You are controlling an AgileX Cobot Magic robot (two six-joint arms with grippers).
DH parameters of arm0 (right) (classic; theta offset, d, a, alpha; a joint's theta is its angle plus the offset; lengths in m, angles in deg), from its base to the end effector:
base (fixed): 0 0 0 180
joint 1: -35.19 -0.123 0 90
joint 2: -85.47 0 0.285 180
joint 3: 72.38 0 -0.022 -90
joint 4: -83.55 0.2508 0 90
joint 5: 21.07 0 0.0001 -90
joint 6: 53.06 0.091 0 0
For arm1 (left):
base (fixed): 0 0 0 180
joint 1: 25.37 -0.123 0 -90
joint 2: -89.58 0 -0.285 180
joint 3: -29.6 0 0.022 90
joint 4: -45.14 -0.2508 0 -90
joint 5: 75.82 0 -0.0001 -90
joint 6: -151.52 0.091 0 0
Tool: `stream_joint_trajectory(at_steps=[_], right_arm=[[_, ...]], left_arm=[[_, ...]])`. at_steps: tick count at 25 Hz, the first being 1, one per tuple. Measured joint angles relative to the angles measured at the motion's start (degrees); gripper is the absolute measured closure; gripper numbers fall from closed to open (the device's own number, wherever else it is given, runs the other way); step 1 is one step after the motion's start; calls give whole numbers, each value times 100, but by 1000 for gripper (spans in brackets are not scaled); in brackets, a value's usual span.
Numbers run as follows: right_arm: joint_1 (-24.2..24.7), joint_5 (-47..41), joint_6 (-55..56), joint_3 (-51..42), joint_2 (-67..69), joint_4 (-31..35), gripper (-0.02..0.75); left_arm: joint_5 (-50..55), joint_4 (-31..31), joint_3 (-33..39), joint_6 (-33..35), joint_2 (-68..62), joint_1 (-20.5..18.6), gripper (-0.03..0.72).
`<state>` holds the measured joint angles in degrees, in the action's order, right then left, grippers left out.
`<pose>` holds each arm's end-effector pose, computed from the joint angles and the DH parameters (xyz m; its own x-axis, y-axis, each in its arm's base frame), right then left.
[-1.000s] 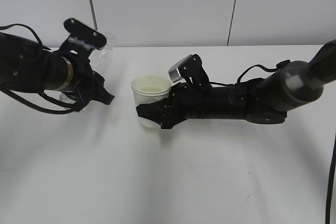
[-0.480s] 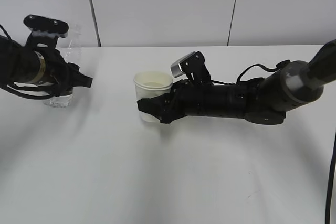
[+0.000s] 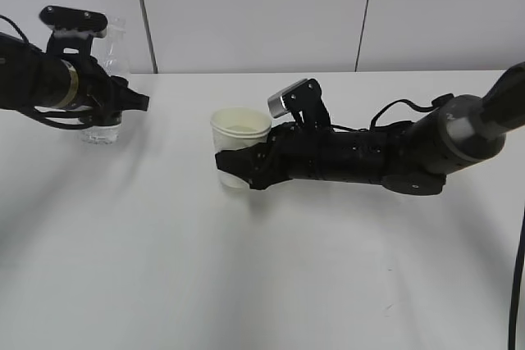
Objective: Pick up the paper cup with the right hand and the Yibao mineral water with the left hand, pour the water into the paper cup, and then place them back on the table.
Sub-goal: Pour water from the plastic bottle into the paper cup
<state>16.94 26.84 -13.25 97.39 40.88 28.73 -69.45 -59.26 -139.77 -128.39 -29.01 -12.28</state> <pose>0.3904 0.1868 0.1000 -0.3210 -0.1606 -0.9334 -0.8015 0.5711 0.1774 0.4077 -0.0847 0.1765 -0.5814 0.2166 -0.7842 0.1893 0.9735 0.1286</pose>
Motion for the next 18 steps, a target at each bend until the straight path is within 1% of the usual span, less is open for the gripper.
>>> stream_joint_trajectory(at_steps=[11,18], right_arm=[[0,0,-92,0,0,363,241],[0,-10,-345,0,0,914,241]], left_arm=[[-15,-6,-1050,-236,-785,0,351],[-15,-8,-1468,-255,-1252,0,351]])
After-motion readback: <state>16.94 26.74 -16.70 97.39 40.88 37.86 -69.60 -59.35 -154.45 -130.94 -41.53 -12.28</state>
